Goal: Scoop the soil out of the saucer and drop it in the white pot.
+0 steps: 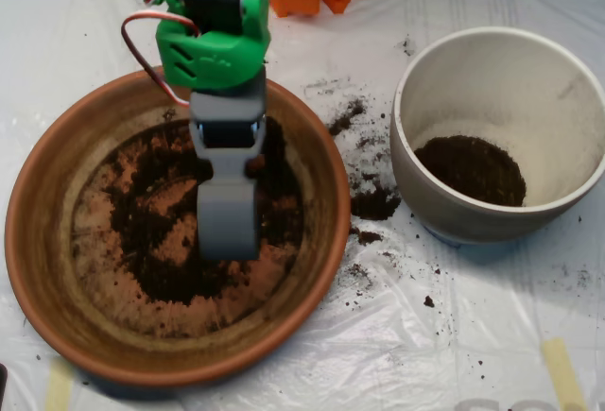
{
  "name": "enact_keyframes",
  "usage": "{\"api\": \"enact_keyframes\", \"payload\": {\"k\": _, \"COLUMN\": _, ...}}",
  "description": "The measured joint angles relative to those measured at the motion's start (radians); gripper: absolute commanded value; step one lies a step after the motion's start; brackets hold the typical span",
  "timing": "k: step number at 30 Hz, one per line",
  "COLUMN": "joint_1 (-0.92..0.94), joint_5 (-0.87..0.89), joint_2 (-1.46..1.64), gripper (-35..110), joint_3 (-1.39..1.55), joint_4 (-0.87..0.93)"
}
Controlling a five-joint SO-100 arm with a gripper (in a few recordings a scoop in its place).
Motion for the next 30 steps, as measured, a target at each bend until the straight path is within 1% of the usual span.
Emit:
{"api": "enact_keyframes", "payload": {"k": 5, "joint_1": 0.048, "joint_5": -0.043, "joint_2": -0.11, "gripper": 53, "joint_3": 0.0, "joint_4": -0.038}}
{"api": "enact_keyframes", "payload": {"k": 11, "joint_1": 0.094, "joint_5": -0.08, "joint_2": -0.252, "gripper": 52, "joint_3": -0.048, "joint_4": -0.037}}
{"api": "enact_keyframes", "payload": {"k": 24, "joint_1": 0.137, "joint_5": -0.138, "joint_2": -0.416, "gripper": 60, "joint_3": -0.287, "joint_4": 0.066}}
{"api": "enact_keyframes", "payload": {"k": 27, "joint_1": 0.146, "joint_5": -0.152, "joint_2": -0.443, "gripper": 58, "joint_3": -0.328, "joint_4": 0.086}}
{"api": "enact_keyframes", "payload": {"k": 30, "joint_1": 0.15, "joint_5": -0.146, "joint_2": -0.509, "gripper": 51, "joint_3": -0.42, "joint_4": 0.144}}
